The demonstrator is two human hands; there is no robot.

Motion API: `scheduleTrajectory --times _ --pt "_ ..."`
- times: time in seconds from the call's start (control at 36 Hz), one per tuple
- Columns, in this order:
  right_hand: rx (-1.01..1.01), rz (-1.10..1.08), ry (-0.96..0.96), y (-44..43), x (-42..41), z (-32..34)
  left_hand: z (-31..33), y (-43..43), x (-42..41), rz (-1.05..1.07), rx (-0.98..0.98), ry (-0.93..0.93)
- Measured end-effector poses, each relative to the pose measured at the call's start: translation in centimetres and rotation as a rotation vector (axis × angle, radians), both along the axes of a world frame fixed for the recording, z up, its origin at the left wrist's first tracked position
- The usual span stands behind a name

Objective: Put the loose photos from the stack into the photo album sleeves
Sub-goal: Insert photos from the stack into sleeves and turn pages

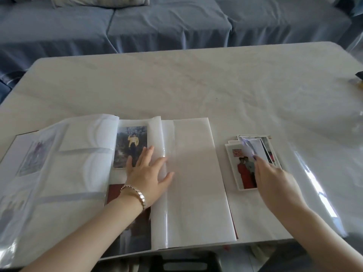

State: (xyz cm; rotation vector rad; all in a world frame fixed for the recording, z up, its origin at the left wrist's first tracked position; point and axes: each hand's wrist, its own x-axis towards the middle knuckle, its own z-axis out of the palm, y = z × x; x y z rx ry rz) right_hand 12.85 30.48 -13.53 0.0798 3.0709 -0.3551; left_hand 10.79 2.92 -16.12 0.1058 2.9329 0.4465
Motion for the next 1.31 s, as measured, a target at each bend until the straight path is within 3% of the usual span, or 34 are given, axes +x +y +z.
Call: scheduleTrajectory --times 0.14,0.25,0.31,0.36,0.42,0.56,0.61,0.72,0.83,0.94,1.17,1.31 --pt "-0.137 0.12 0.284 -1.6 0.7 1.3 1.9 2.5 -0.3 0.083 0.45 0.188" --pt "-0.247 0.299 0.426 -4.0 0.9 0.7 5.0 4.8 -0.4 0.259 1.048 -0.333" --pt "-0.271 0.42 0.439 -5.5 1.2 0.4 5.2 5.3 -0.3 0.343 1.174 -0.452" --pt "-0.315 0.515 0.378 -6.4 1.4 0.2 5.3 5.3 -0.2 0.42 1.139 -0.382" --pt "-0.435 0.477 0.23 -6.9 1.5 0.4 5.0 4.7 -0.3 0.452 1.088 -0.303" --pt "-0.71 -0.046 -0.033 -6.5 0.3 0.2 4.5 3.0 -0.9 0.39 0.971 -0.184" --pt "-0.825 -0.132 -0.094 -6.1 -0.7 0.0 4.5 2.7 -1.1 0.341 0.942 -0.14" --pt "-1.1 -0.236 -0.126 -5.9 -1.3 -0.3 4.2 2.6 -1.6 0.327 0.84 -0.011" --pt "-1.209 -0.224 -0.062 -6.7 -1.4 -0.7 3.3 3.4 -1.9 0.282 0.809 -0.101" --pt "-1.114 -0.221 -0.044 -7.1 -1.3 -1.5 2.0 4.1 -2.5 0.354 0.808 -0.074" --pt "-0.531 0.092 0.118 -7.1 1.2 -3.7 1.0 1.8 -4.2 0.723 0.687 0.227" --pt "-0.419 0.203 0.107 -6.8 1.7 -4.7 0.9 0.6 -4.6 0.753 0.653 0.259"
